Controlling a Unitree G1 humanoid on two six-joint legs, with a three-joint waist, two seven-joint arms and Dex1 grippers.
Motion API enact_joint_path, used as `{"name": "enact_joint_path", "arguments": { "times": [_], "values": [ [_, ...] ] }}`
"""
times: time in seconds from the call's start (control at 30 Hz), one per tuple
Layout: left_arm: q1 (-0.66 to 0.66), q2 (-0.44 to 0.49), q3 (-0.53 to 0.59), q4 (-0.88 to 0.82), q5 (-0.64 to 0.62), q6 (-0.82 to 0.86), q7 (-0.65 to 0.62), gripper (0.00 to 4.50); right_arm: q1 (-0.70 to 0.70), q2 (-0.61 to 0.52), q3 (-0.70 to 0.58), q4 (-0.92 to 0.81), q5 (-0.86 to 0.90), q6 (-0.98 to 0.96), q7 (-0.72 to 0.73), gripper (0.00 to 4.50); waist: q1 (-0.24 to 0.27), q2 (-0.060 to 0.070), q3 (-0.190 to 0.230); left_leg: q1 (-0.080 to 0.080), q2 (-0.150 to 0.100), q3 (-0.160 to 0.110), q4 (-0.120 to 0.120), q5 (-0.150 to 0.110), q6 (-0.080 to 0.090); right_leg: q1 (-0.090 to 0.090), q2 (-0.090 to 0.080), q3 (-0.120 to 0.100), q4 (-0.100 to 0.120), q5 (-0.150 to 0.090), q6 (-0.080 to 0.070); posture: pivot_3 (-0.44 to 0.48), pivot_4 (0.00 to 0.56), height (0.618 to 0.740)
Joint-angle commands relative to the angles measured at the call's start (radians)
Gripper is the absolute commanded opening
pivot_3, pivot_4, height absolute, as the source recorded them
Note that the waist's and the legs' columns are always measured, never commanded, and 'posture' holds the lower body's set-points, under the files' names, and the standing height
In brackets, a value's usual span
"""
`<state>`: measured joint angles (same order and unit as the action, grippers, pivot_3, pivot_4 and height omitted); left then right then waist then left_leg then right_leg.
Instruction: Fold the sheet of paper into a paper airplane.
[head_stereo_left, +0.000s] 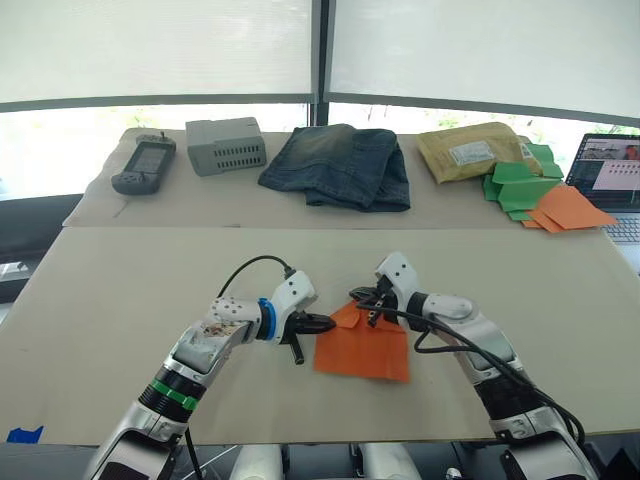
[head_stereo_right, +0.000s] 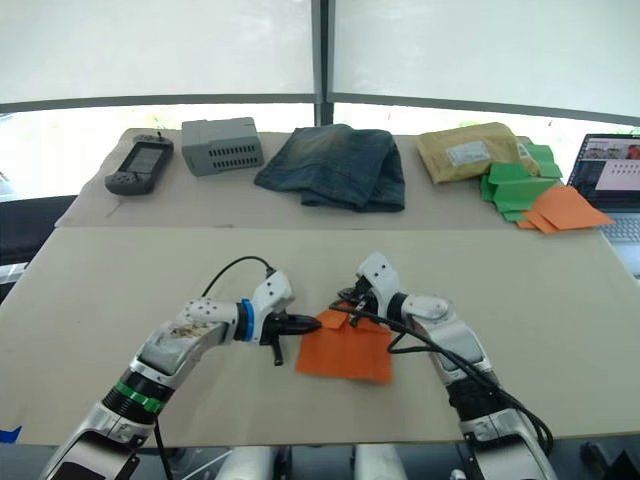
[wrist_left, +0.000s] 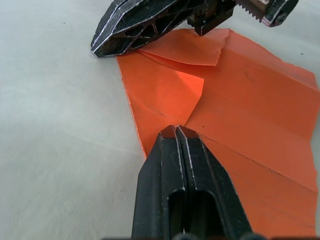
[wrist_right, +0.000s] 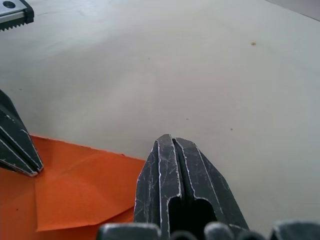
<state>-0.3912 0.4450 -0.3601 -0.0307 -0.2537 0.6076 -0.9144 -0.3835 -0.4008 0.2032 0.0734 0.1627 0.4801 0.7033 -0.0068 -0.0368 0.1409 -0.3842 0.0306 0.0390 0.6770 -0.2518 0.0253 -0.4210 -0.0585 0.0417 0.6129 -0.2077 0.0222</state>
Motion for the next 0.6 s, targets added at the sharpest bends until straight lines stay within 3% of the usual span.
{"name": "enact_joint_path", "arguments": {
  "times": [0.03,0.6],
  "values": [
    [0.033,0.012,-0.043,0.055,0.045,0.023,0.006,0.05,0.027,-0.023,-0.046,0.032,-0.001,0.035,-0.023,0.0,0.0,0.0,0.0,0.0,0.0,0.0,0.0,0.0,0.0,0.0,0.0,0.0,0.0,0.0,0.0,0.0,0.15,0.722],
    [0.003,-0.052,-0.032,0.086,0.035,0.005,0.017,0.05,0.125,-0.027,-0.051,-0.227,0.067,0.102,0.0,0.0,0.011,0.001,0.001,-0.004,-0.001,0.0,0.0,0.0,0.0,-0.003,0.0,0.0,-0.001,0.0,0.001,0.0,0.15,0.722]
  ]
}}
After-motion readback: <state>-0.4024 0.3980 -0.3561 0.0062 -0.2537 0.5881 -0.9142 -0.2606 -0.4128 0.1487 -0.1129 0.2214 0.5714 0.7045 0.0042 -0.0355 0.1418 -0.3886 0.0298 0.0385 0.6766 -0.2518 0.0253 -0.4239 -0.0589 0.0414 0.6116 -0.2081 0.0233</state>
